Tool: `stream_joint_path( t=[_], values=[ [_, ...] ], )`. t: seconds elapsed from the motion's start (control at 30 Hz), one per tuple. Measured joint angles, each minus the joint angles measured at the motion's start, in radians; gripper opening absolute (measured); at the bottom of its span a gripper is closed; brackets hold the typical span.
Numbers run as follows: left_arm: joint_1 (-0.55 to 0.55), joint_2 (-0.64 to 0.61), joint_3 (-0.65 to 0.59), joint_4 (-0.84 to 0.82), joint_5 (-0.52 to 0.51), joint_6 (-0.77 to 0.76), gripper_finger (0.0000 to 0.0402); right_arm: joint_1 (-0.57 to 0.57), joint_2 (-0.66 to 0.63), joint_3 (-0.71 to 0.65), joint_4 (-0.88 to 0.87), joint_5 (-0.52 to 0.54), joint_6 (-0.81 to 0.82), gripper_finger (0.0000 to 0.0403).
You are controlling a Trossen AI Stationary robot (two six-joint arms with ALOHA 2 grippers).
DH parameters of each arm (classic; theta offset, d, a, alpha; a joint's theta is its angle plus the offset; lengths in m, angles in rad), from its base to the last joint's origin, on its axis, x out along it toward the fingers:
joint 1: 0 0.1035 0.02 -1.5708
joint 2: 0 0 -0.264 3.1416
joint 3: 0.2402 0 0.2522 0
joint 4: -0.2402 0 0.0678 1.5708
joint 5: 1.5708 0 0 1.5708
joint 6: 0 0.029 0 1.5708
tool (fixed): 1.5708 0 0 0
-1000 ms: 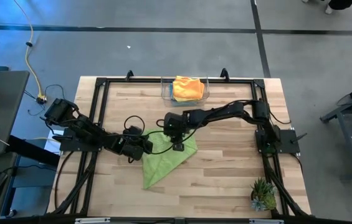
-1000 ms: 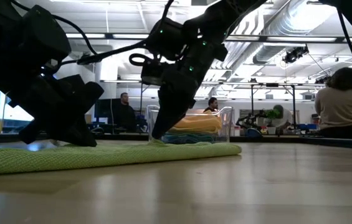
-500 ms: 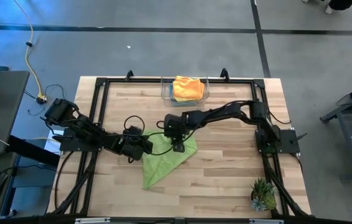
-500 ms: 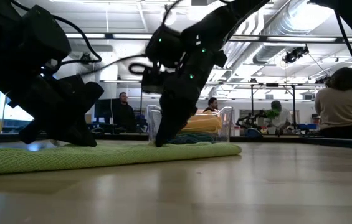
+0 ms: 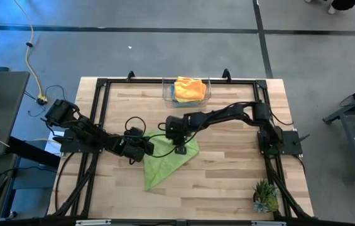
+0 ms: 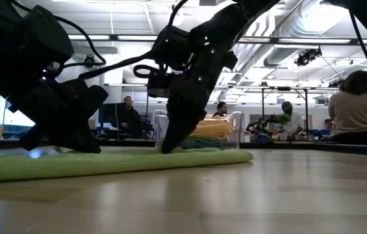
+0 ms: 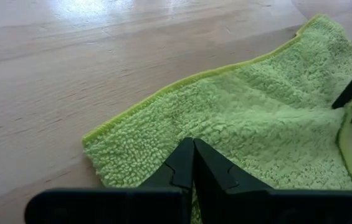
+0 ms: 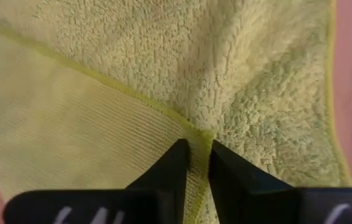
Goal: Fold microfiber towels
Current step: Fold the green towel
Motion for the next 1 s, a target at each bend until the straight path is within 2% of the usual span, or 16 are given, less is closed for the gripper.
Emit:
stream_joint_path(
  t=[0.13,0.43,0.53,0.8,1.0],
  values=[
    [0.0,0.0,0.0,-0.002,0.0,-0.001,0.0,0.0,-0.026,0.0,0.003,0.007,0.008,0.0042],
    [0.0,0.0,0.0,-0.004,0.0,-0.003,0.0,-0.001,-0.048,0.002,0.0,0.028,0.011,0.0054],
    [0.0,0.0,0.0,-0.004,0.0,-0.003,0.0,0.001,-0.049,0.002,0.0,0.039,0.009,0.0067],
    [0.0,0.0,0.0,-0.004,0.0,-0.003,0.0,-0.002,-0.038,0.002,0.005,0.04,0.002,0.0135],
    [0.0,0.0,0.0,-0.004,0.0,-0.002,0.0,0.0,-0.026,0.001,0.026,0.048,-0.045,0.0125]
  ],
)
